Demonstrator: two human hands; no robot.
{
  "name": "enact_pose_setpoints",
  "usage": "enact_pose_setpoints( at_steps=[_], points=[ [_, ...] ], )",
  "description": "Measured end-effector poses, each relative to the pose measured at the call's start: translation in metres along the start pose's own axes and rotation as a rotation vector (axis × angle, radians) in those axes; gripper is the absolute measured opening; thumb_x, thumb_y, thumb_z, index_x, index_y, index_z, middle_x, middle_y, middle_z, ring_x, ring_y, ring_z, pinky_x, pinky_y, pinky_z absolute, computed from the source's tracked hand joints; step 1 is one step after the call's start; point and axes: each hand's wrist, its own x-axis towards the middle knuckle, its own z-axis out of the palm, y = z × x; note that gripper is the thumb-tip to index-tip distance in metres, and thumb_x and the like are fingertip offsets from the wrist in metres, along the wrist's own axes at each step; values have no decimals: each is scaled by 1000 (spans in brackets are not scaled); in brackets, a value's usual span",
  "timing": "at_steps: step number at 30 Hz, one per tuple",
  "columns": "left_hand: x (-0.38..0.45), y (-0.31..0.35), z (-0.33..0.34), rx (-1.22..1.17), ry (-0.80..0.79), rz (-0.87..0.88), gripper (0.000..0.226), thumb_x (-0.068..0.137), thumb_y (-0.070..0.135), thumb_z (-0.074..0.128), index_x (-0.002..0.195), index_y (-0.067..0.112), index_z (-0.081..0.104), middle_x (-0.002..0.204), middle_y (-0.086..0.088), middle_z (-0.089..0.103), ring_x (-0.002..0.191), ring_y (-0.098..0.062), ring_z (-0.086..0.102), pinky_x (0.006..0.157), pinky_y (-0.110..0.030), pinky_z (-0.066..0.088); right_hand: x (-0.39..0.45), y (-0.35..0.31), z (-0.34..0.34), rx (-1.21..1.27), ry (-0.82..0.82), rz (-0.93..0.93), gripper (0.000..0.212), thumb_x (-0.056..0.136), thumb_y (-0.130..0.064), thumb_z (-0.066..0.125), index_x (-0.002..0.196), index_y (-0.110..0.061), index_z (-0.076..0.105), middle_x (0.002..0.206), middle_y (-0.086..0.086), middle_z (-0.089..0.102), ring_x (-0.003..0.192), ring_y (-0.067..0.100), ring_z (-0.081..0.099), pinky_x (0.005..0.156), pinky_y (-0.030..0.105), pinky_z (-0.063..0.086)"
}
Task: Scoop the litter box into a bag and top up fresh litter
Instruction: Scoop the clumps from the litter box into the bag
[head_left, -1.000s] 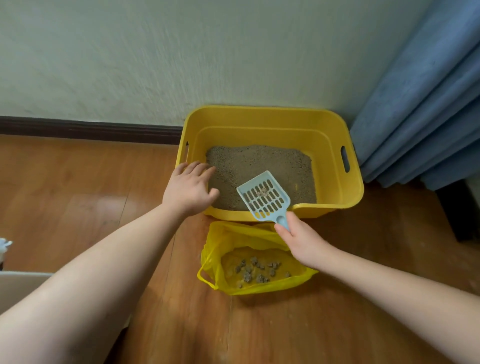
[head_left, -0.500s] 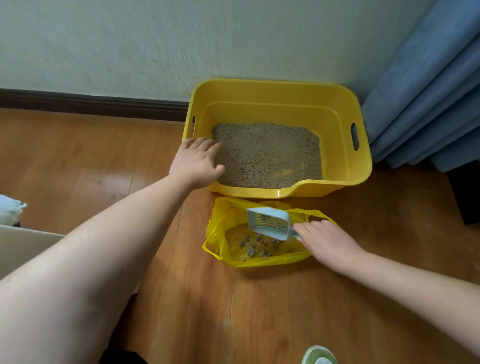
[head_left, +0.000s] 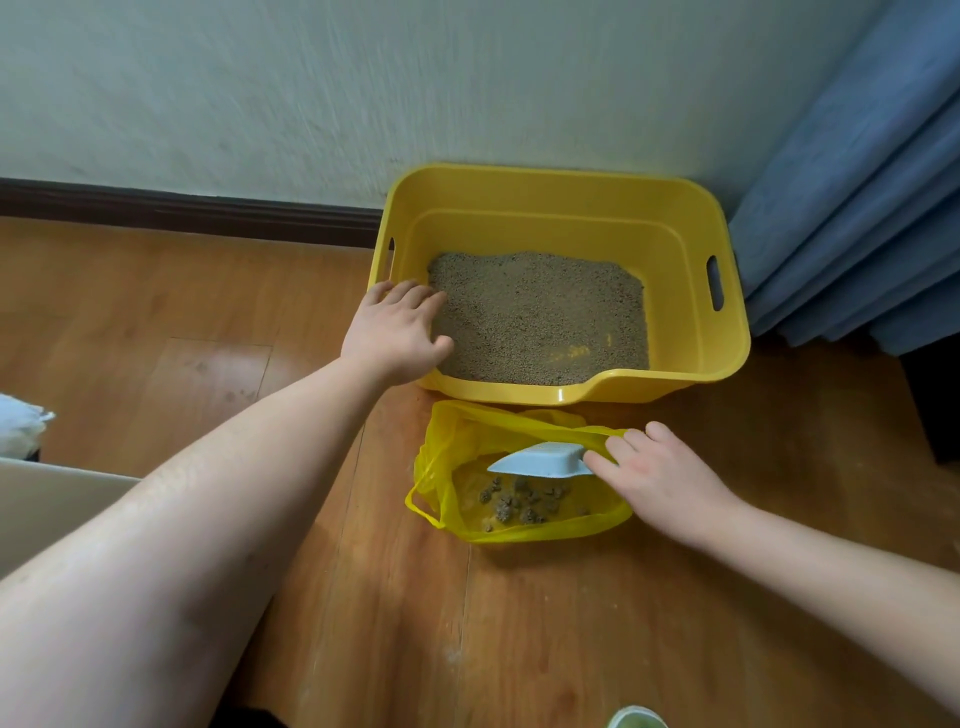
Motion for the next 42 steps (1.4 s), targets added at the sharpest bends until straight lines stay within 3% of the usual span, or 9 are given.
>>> enact_pose_setpoints(
  at_steps=[3, 11, 14, 17, 24, 27, 33, 38, 42],
  points=[
    [-1, 0, -1, -6, -2, -2, 70, 87, 54, 27, 150, 24, 33, 155, -1, 36, 145, -19, 23, 119, -43, 12, 10, 4, -8, 32, -14, -23, 30, 68, -1, 71, 95, -13, 70, 67, 5, 58, 58, 24, 54, 55, 34, 40],
    [-1, 2, -3, -7, 10, -3, 65, 90, 49, 34, 149, 22, 33, 155, 0, 36, 145, -18, 23, 119, -42, 12, 28, 10, -20, 189, -153, -60, 19, 78, -22, 71, 97, -21, 68, 72, -2, 63, 66, 21, 61, 58, 31, 41],
    [-2, 3, -2, -10, 15, -10, 64, 90, 48, 37, 149, 23, 34, 154, 1, 37, 145, -16, 23, 119, -41, 11, 38, 21, -26, 477, -176, 169, 28, 89, -37, 57, 114, -24, 60, 85, -3, 68, 76, 20, 64, 61, 30, 38],
    [-2, 2, -2, -14, 6, -3, 64, 90, 48, 35, 149, 24, 34, 154, 1, 37, 145, -17, 23, 119, -42, 11, 52, 43, -34, 744, -122, 496, 26, 89, -41, 58, 113, -31, 51, 75, -9, 62, 56, 10, 59, 44, 23, 39],
    [-2, 3, -3, -15, 3, -9, 67, 88, 51, 30, 149, 24, 34, 154, 0, 37, 145, -18, 24, 119, -43, 12, 91, 114, -35, 642, -496, 820, 14, 89, -29, 58, 96, -18, 63, 71, -3, 60, 60, 13, 56, 45, 25, 35],
    [-1, 1, -3, -11, 7, -2, 68, 87, 52, 28, 149, 24, 34, 155, 0, 36, 145, -18, 23, 119, -43, 12, 100, 129, -18, 791, -567, 914, 22, 89, -22, 58, 83, -5, 70, 64, 2, 65, 53, 12, 54, 47, 24, 37],
    [-1, 1, -3, -21, 8, -10, 64, 90, 50, 33, 150, 25, 33, 157, 0, 32, 147, -18, 19, 120, -41, 10, 131, 117, 23, 984, -458, 1060, 28, 93, -21, 57, 109, 0, 65, 77, 6, 65, 53, 12, 49, 43, 22, 36],
    [-1, 1, -4, -32, -9, -1, 66, 89, 52, 28, 150, 26, 32, 158, 0, 30, 147, -19, 17, 120, -42, 9, 166, 100, 45, 969, -353, 1091, 33, 92, -22, 59, 117, -1, 63, 98, 14, 68, 80, 25, 63, 64, 30, 47],
    [-1, 1, -4, -25, -18, -2, 68, 87, 53, 26, 150, 27, 32, 158, 1, 30, 147, -19, 18, 120, -43, 9, 183, 95, 52, 1063, -306, 1135, 40, 94, -19, 55, 129, 1, 54, 102, 17, 67, 80, 25, 59, 65, 31, 44]
  ],
)
